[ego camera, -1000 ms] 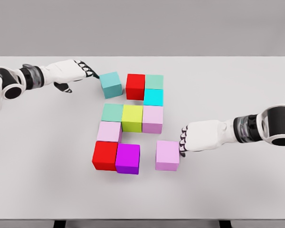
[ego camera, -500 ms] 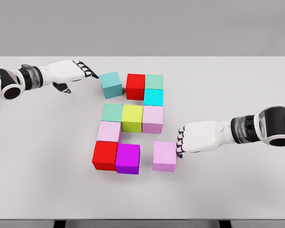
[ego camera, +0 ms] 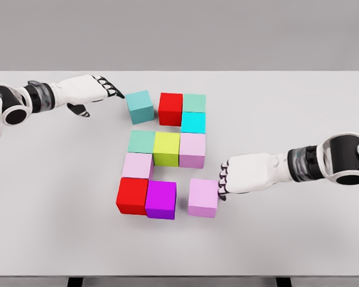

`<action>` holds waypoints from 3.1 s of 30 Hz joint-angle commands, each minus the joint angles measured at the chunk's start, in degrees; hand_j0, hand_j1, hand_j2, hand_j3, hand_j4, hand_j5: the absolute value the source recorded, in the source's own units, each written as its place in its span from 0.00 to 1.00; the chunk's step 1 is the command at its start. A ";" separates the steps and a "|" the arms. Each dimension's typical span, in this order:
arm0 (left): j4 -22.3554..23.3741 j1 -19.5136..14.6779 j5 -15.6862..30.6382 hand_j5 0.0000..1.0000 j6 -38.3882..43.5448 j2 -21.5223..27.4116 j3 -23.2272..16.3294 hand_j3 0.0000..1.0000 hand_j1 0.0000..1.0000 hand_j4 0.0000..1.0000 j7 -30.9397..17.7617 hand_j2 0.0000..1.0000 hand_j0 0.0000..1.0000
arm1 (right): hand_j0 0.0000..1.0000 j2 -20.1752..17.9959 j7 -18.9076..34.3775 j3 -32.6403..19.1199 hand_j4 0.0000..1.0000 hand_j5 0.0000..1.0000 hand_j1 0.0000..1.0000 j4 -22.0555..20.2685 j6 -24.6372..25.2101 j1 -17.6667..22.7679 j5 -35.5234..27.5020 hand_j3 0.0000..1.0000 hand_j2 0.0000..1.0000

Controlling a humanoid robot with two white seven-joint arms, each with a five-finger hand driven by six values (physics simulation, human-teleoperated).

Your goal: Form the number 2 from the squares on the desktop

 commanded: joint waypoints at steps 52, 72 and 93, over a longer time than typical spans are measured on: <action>-0.35 0.26 0.19 0.96 0.03 -0.40 0.32 0.96 0.96 0.96 0.03 0.96 0.96 | 0.60 -0.81 -0.19 -0.12 0.60 0.60 0.60 -0.29 0.11 0.44 -1.13 0.60 0.60; -0.53 0.18 0.36 0.96 0.03 -1.19 0.14 0.96 0.96 0.96 0.03 0.96 0.96 | 0.60 -0.28 -0.45 -0.12 0.60 0.60 0.60 -0.29 0.11 1.85 -6.84 0.60 0.60; -0.09 -0.70 0.72 1.00 0.03 -1.45 0.84 1.00 1.00 1.00 0.03 1.00 1.00 | 0.60 0.34 -0.54 -0.12 0.60 0.60 0.60 -0.29 0.11 2.02 -9.48 0.60 0.60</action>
